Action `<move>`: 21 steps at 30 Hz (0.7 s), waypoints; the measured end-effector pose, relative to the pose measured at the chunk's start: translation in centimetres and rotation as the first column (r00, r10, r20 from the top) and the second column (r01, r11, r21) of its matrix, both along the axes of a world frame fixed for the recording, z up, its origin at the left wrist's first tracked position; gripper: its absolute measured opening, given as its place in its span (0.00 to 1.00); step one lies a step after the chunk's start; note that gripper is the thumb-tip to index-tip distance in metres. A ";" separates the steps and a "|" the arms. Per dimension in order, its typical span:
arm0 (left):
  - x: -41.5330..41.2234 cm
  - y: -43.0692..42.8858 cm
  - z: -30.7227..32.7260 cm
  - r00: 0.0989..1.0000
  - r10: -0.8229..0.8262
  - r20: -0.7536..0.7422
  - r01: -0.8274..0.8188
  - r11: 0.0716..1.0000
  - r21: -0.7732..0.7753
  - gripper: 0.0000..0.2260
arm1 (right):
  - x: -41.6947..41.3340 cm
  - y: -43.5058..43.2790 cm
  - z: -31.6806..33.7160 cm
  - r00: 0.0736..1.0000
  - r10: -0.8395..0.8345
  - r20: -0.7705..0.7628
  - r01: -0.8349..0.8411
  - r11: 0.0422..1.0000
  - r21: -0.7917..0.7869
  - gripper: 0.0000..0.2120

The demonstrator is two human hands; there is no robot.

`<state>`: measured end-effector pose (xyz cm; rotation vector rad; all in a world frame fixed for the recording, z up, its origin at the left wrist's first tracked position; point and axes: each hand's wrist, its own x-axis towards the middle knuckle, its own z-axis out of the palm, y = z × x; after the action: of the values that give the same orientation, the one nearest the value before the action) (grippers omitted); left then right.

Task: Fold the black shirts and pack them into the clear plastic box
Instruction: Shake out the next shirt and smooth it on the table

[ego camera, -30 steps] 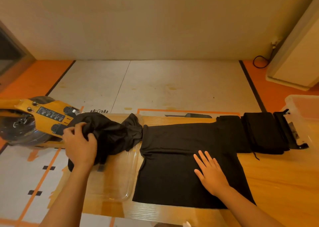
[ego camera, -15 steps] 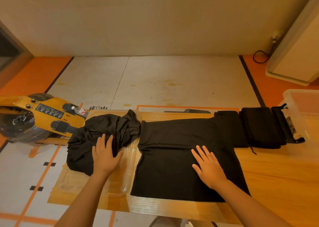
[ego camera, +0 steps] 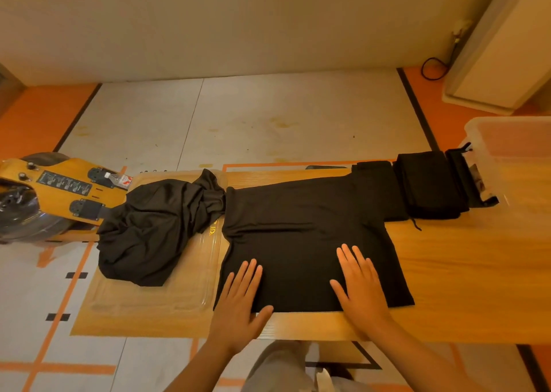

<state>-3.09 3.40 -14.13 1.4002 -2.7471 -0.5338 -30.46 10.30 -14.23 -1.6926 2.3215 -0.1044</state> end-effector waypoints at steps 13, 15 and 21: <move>2.0 3.4 -1.5 0.981 -0.070 0.182 0.074 0.997 -0.012 0.50 | -2.6 6.5 -0.9 0.987 0.162 0.000 -0.159 0.969 0.189 0.49; 2.1 4.0 -1.5 0.986 -0.056 0.157 0.059 0.998 -0.016 0.50 | -2.9 7.4 -0.7 0.969 0.247 0.007 -0.243 0.945 0.218 0.54; 2.5 5.4 -2.2 0.984 0.017 0.178 -0.002 0.996 -0.085 0.56 | -3.8 8.4 -1.6 0.952 0.306 -0.008 -0.302 0.941 0.152 0.73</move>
<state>-0.58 8.81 -16.29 1.5112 -2.8587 -0.3008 -34.23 18.66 -15.79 -1.9598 2.0005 0.1533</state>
